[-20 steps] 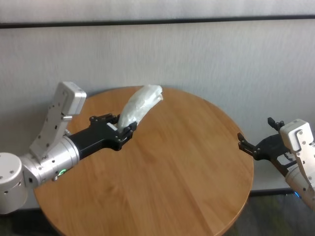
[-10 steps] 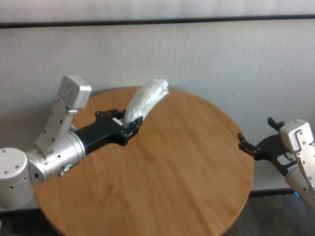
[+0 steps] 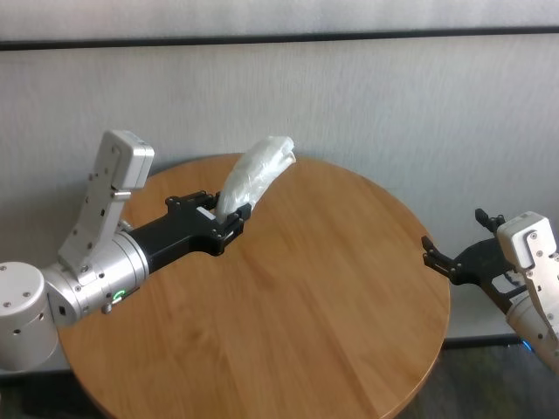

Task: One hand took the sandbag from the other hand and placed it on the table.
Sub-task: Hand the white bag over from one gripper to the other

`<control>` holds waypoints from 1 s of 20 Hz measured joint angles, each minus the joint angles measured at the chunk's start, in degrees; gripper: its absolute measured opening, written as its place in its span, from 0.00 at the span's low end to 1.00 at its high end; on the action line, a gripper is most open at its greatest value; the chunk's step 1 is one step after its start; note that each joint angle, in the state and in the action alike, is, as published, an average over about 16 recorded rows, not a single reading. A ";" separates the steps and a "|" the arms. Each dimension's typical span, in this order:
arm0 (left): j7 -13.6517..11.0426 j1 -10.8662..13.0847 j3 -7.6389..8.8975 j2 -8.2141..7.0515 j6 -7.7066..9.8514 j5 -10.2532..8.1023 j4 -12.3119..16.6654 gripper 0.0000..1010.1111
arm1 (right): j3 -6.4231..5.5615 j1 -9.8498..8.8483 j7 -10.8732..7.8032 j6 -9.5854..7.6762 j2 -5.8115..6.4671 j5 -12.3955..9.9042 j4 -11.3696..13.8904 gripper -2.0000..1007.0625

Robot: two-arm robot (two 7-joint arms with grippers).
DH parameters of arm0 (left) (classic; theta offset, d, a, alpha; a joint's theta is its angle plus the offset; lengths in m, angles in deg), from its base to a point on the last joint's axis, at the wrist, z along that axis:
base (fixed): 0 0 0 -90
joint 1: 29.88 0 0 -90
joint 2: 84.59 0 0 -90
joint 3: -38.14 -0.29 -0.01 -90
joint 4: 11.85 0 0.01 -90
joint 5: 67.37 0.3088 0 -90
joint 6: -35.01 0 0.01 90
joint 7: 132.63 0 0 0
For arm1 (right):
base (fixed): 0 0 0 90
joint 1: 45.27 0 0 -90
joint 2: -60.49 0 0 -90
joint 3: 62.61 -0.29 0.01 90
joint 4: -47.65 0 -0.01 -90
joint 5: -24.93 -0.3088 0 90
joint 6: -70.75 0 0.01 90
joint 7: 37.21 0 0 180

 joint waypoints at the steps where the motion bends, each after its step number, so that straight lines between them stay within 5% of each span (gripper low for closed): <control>1: 0.00 0.01 0.02 0.00 0.01 0.00 -0.01 0.40 | 0.00 0.00 0.00 0.00 0.00 0.00 0.00 1.00; 20: 0.09 0.05 0.00 0.01 0.08 0.47 -0.10 0.40 | 0.00 0.00 0.00 0.00 0.00 0.00 0.00 1.00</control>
